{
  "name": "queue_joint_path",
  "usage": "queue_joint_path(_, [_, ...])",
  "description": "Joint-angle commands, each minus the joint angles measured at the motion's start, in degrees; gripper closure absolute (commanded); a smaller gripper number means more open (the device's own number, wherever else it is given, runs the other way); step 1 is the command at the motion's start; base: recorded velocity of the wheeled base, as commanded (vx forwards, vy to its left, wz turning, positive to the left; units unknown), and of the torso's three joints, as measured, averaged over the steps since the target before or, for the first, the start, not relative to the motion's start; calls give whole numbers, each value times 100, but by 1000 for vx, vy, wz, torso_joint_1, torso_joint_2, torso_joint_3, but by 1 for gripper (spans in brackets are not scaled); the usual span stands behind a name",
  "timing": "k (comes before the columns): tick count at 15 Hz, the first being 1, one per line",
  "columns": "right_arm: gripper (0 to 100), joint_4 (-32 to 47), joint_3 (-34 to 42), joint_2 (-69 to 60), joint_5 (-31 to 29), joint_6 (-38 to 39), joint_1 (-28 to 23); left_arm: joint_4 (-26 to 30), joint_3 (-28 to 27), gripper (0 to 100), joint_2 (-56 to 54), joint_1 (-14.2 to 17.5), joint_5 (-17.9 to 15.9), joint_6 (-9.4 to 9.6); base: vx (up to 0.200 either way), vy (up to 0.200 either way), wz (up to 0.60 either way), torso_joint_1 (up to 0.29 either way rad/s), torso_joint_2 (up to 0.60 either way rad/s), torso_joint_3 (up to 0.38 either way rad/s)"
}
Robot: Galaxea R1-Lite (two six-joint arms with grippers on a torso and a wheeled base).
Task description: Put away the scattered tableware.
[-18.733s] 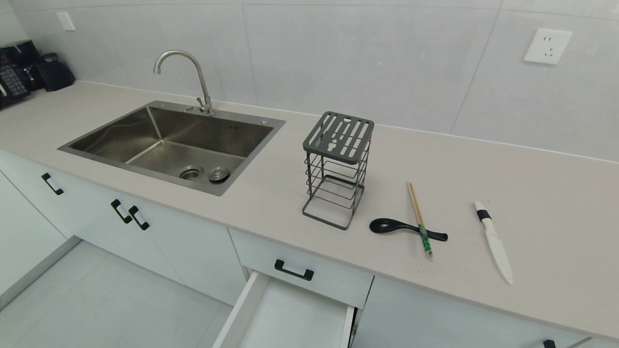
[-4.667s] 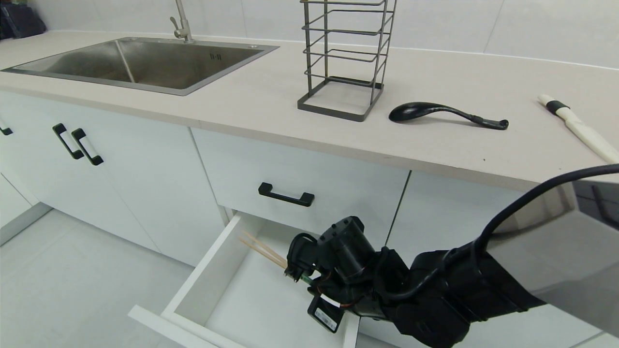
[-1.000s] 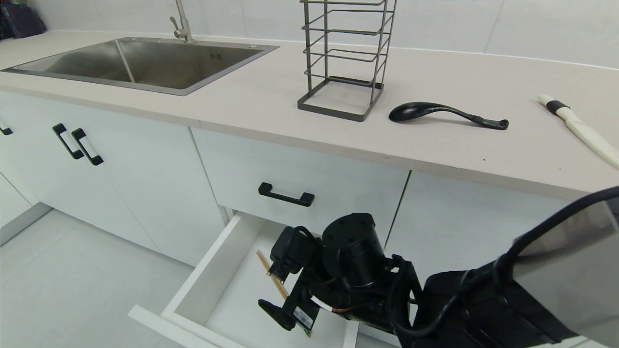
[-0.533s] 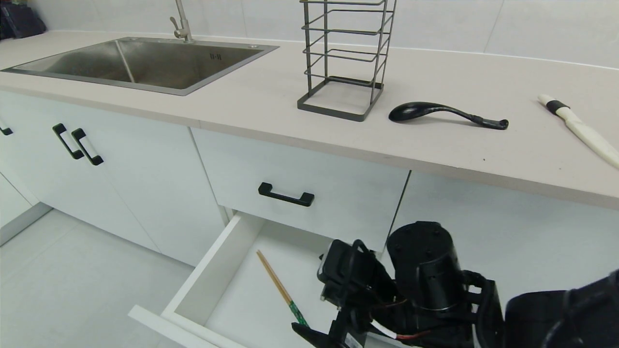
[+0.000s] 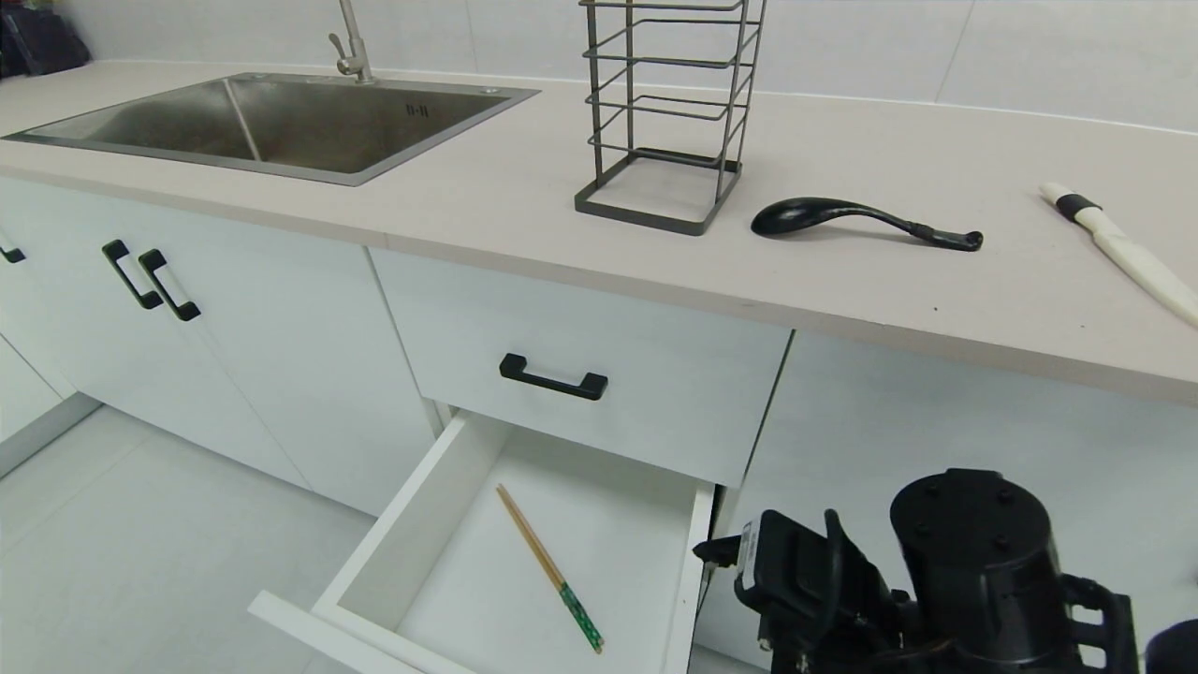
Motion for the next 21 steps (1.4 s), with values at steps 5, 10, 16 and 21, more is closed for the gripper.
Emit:
queue_joint_path(5, [0, -135, -297, 559, 38, 18, 161, -1, 0, 0, 9, 0, -2, -1, 0, 0, 0, 0, 0, 0])
queue_joint_path(10, [0, -126, -403, 568, 38, -17, 170, -1, 0, 0, 9, 0, -2, -1, 0, 0, 0, 41, -9, -12])
queue_joint_path(16, [0, -108, -420, 577, 47, 18, 293, -1, 0, 0, 9, 0, -2, -1, 0, 0, 0, 233, -458, -195])
queue_joint_path(21, [0, -108, -411, 577, 47, 27, 293, -1, 0, 0, 9, 0, -2, -1, 0, 0, 0, 168, -489, -224])
